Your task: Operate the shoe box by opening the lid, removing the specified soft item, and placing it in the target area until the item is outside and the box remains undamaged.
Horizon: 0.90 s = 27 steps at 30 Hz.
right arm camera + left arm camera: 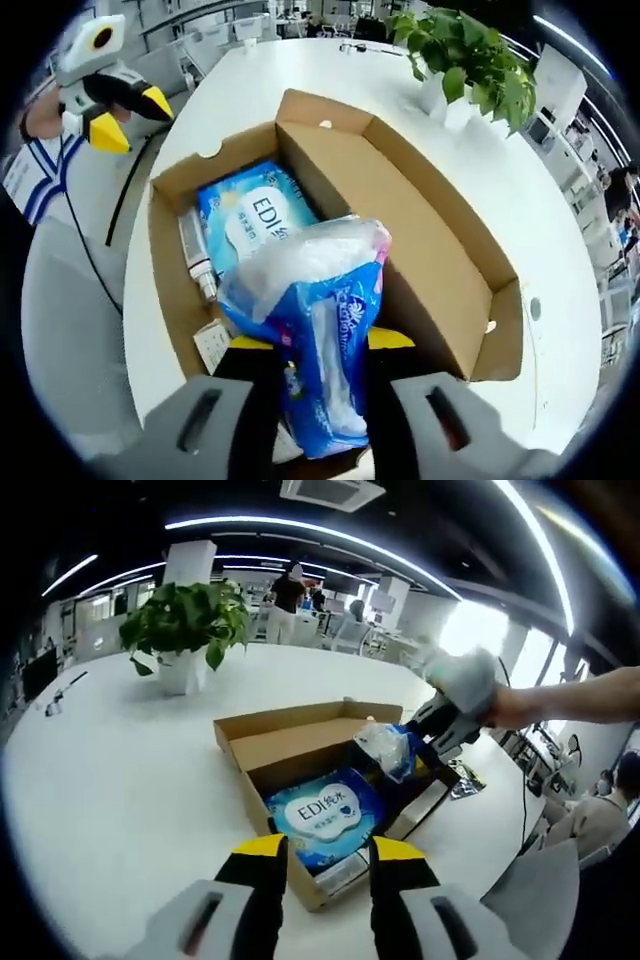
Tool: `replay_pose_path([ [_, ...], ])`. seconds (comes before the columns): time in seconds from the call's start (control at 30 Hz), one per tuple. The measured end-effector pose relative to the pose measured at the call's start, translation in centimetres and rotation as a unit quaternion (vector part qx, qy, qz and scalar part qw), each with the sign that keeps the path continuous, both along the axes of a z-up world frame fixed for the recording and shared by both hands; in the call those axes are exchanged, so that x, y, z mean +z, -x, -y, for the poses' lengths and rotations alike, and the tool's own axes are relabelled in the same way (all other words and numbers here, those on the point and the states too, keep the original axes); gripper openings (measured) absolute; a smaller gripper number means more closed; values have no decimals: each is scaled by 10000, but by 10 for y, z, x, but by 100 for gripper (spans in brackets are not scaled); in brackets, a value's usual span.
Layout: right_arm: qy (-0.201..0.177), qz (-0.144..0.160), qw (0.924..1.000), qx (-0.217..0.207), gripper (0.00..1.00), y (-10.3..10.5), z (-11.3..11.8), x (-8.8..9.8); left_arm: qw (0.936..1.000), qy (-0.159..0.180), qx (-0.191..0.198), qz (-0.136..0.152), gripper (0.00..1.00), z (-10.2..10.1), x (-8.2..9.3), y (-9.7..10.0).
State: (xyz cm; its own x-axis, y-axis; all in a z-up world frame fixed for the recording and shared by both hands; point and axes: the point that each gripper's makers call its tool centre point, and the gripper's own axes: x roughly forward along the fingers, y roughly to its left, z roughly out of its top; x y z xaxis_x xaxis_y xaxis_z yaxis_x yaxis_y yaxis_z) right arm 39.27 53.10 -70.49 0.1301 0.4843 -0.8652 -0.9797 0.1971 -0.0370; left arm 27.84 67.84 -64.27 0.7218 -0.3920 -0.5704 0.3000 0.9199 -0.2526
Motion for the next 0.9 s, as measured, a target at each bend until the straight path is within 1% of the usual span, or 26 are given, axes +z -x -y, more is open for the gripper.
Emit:
replay_pose_path([
  [0.13, -119, 24, 9999, -92, 27, -1, 2, 10, 10000, -2, -48, 16, 32, 3, 3, 1],
  [0.2, -171, 25, 9997, -144, 27, -2, 4, 12, 10000, 3, -65, 35, 32, 4, 5, 0],
  [0.3, -275, 67, 9994, -214, 27, -3, 5, 21, 9999, 15, -85, 59, 32, 7, 7, 0],
  [0.43, -356, 138, 9989, -277, 27, -3, 9, 31, 9999, 18, -135, 69, 32, 10, 8, 0],
  [0.53, -391, 173, 9985, -336, 27, -5, 13, 35, 9998, 17, -174, 91, 32, 12, 10, 0],
  [0.7, -488, 301, 9976, -400, 27, -6, 18, 48, 9996, -7, -253, 128, 32, 15, 14, -5],
  [0.9, -550, 419, 9966, -452, 27, -6, 27, 61, 9991, -21, -368, 189, 32, 25, 20, -12],
])
